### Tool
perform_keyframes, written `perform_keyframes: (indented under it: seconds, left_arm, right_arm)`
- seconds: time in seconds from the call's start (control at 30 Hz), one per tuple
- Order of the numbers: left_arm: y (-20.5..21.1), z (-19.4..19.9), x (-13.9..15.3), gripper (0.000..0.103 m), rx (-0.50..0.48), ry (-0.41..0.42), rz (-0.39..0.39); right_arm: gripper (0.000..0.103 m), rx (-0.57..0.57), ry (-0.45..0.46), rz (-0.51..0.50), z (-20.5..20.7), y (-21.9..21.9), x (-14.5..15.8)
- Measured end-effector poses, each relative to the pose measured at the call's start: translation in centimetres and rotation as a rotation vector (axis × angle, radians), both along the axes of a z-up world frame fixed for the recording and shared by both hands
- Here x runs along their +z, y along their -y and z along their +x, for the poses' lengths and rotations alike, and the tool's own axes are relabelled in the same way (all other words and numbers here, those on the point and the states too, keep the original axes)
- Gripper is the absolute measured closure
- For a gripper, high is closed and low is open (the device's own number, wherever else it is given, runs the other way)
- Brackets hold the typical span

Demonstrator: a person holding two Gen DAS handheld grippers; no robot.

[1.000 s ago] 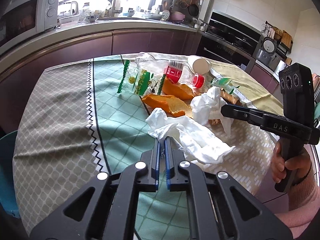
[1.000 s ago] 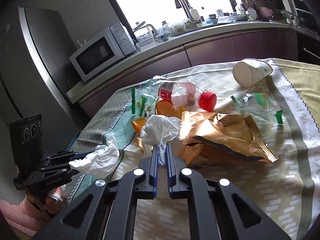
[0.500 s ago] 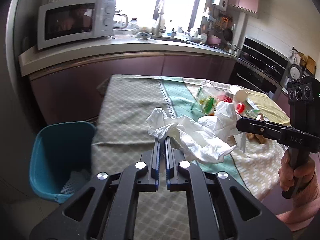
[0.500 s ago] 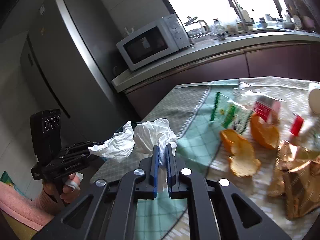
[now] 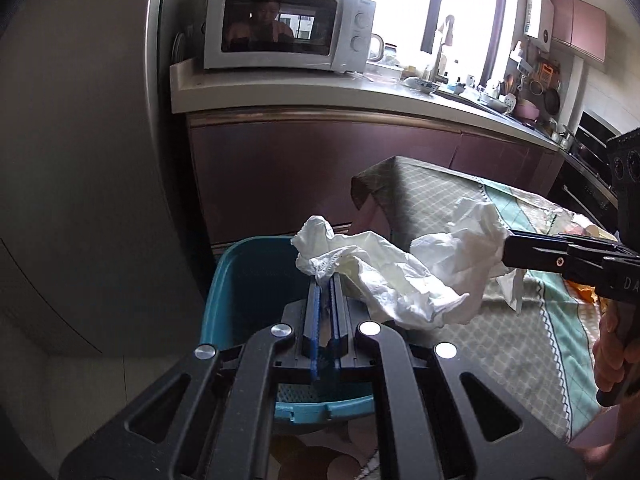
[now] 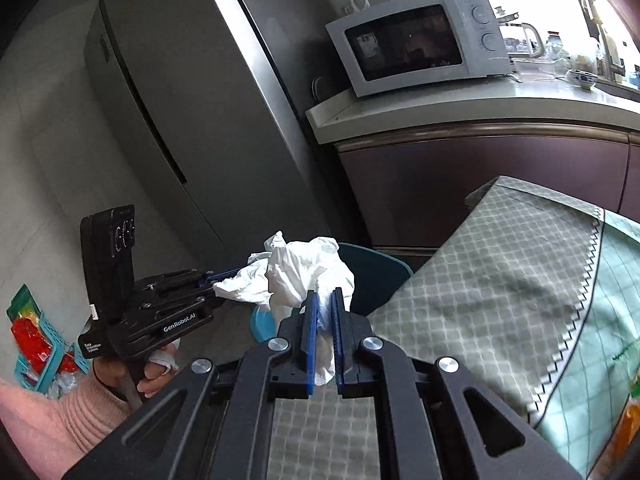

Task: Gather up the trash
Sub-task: 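Carry the tissues to the teal bin and release them with the right gripper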

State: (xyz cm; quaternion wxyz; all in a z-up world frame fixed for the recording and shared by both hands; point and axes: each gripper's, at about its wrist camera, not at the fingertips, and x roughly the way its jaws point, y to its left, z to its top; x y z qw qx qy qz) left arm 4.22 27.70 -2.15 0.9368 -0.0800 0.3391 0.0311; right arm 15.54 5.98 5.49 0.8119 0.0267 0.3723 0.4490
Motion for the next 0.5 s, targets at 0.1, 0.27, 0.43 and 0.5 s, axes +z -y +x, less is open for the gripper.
perform_keyframes:
  seconds: [0.1, 0.27, 0.43, 0.5]
  left_arm:
    - [-1.4, 1.4, -2.0, 0.098, 0.02, -0.048, -0.001]
    - [-2.7, 3.9, -4.9, 0.097, 0.026, -0.113, -0.023]
    - [-3.3, 6.7, -7.5, 0.094, 0.038, -0.168, -0.043]
    - [-3.6, 7.1, -8.5, 0.093, 0.038, -0.182, -0.045]
  right_arm:
    - [0.097, 0.006, -0.025, -0.055, 1.8, -2.8, -1.4]
    - [0.097, -0.019, -0.067, -0.132, 4.0, -5.6, -3.6]
    - [0.091, -0.047, -0.097, -0.209, 5.2, -7.6, -5.7]
    - [0.087, -0.055, -0.098, -0.222, 5.3, -8.2, -6.0]
